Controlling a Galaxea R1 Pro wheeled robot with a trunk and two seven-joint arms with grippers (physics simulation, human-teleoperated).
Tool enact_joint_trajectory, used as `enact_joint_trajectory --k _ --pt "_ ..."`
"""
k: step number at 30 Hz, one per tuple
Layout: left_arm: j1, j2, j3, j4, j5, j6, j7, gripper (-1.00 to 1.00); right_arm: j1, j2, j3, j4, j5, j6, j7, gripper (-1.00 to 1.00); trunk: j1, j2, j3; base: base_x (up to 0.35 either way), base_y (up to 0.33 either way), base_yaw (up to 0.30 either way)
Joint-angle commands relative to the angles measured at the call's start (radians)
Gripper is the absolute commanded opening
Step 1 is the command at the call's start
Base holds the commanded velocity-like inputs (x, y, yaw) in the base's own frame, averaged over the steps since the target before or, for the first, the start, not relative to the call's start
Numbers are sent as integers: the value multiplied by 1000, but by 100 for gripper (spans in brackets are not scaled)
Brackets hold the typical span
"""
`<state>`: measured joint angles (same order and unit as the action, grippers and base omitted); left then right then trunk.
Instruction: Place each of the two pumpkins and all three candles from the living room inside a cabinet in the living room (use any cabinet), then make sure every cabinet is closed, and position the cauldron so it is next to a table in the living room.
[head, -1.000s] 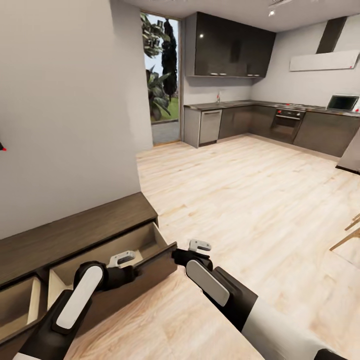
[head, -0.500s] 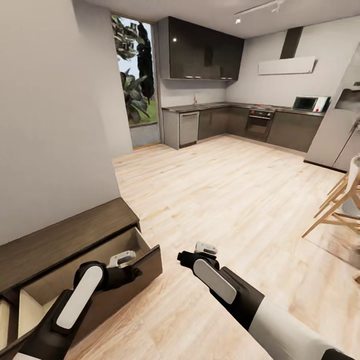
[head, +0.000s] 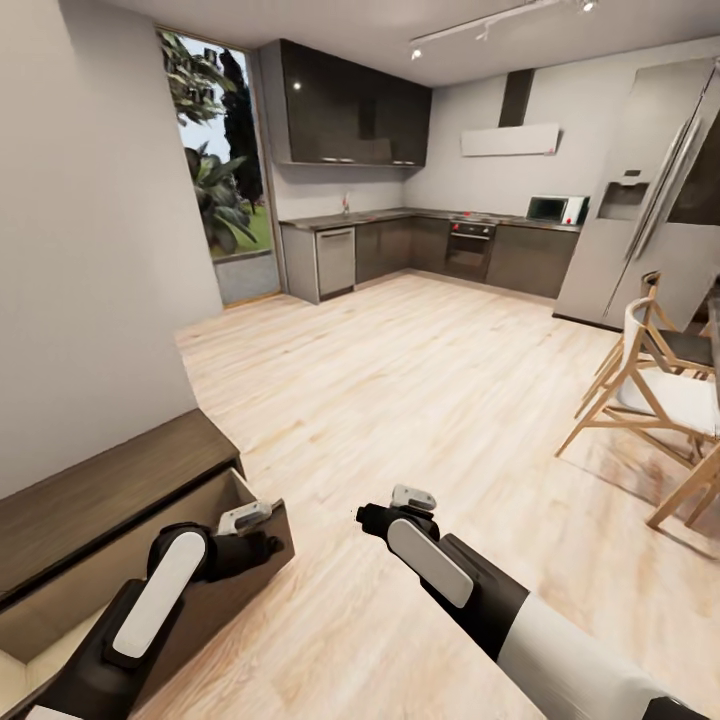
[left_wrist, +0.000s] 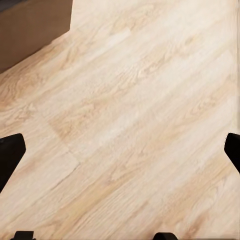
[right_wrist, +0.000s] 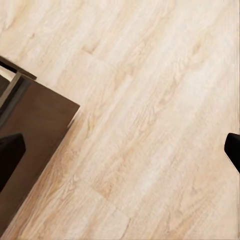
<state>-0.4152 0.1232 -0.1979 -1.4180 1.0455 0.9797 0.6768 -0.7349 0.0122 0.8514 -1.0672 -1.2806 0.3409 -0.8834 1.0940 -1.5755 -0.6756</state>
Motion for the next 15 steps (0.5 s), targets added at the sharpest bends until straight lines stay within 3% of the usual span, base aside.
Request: enact_joint_trajectory --k 1,15 --pt "-1 1 -2 -1 10 1 10 100 -1 0 1 0 -3 4 -6 100 0 -1 0 0 0 -269" --pt "-1 3 -2 -1 10 1 10 100 -1 0 1 1 -3 4 -6 100 0 -1 12 0 0 -269"
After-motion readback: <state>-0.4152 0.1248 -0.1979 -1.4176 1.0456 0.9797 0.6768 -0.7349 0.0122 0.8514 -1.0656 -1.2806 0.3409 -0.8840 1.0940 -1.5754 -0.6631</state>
